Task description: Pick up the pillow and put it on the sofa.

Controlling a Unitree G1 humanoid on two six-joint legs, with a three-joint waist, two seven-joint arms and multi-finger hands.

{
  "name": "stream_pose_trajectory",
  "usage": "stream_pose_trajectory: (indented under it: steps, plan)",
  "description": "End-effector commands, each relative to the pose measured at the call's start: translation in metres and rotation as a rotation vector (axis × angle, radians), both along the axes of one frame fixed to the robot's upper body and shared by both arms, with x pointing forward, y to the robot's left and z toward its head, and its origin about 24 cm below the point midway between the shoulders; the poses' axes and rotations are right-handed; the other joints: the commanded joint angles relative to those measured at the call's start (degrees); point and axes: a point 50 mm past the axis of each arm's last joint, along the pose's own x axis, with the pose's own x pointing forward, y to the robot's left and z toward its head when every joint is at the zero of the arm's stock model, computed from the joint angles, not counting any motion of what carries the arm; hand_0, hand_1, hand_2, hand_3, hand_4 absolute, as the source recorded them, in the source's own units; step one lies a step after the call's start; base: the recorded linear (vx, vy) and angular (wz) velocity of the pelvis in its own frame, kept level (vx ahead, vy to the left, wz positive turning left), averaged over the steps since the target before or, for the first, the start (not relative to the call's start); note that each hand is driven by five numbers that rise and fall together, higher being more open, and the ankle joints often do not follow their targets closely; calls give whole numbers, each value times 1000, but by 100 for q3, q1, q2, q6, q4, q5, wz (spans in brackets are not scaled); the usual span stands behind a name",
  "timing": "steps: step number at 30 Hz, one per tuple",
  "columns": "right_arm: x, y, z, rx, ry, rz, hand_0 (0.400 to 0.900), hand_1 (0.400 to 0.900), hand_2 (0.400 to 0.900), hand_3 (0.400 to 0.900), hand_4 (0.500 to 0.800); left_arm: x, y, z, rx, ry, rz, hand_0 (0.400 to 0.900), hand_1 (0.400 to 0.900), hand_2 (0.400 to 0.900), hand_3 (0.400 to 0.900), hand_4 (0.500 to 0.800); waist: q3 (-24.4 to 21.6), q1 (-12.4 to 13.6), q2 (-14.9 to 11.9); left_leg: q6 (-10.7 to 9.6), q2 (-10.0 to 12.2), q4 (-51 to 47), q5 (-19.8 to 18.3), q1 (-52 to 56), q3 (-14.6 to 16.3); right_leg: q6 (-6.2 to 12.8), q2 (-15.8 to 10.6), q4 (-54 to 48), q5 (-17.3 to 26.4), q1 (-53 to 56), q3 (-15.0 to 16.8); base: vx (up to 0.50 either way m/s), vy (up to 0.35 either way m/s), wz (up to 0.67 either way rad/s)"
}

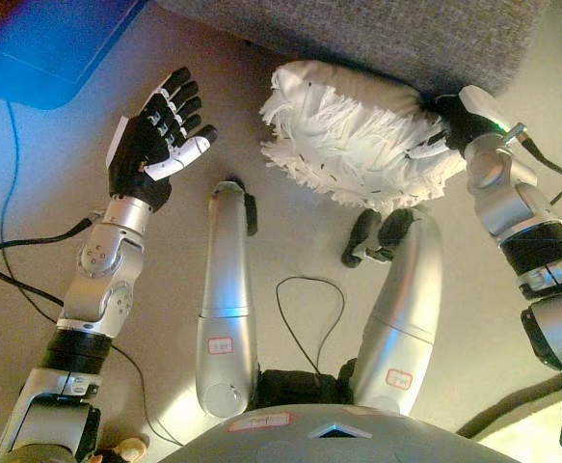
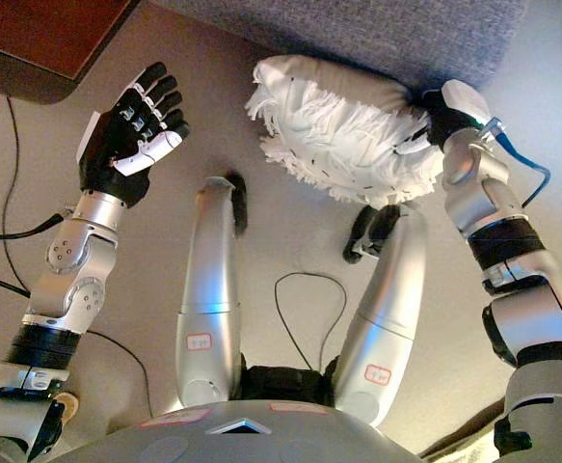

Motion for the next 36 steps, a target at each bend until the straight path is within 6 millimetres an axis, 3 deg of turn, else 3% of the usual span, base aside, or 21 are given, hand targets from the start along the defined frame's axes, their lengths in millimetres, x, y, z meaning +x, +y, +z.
stream_pose_trajectory:
  steps: [1,13,19,30,32,36]
  plan:
    - [11,10,27,38,-104,27,400,400,400,400,500,-4,-13,38,-36,-205,-62,900,900,900,900,800,-7,249,150,787,17,231,-19,144,97,248,138,-82,108,368,-151,0,0,0]
    - [3,6,14,92,-126,30,400,400,400,400,500,-15,-9,20,-68,-140,-68,900,900,900,900,800,-7,230,207,776,163,347,53,253,86,264,100,-158,267,562,-91,11,14,-1]
    - [-4,13,20,140,-234,86,400,400,400,400,500,-18,-7,12,-92,-113,-56,900,900,900,900,800,-7,162,195,763,212,108,162,536,123,250,174,-502,350,859,-93,5,12,-1]
    - [-36,52,38,190,-505,304,400,400,400,400,500,-17,-4,-7,-175,-26,44,900,900,900,900,800,-7,-205,28,730,348,-1498,726,1884,484,319,381,-2399,1068,2026,-166,-1,53,-11]
    - [-40,57,43,186,-535,337,400,400,400,400,500,-14,-3,-9,-185,-10,64,900,900,900,900,800,-7,-258,-26,746,358,-1900,1012,2101,567,276,380,-2890,1391,2284,-210,-45,36,-12]
    - [-48,59,50,192,-577,368,400,400,400,400,500,-14,-2,-11,-194,9,77,900,900,900,900,800,-7,-320,-129,691,416,-2588,1212,2891,734,295,364,-3749,1608,3218,-288,44,27,-11]
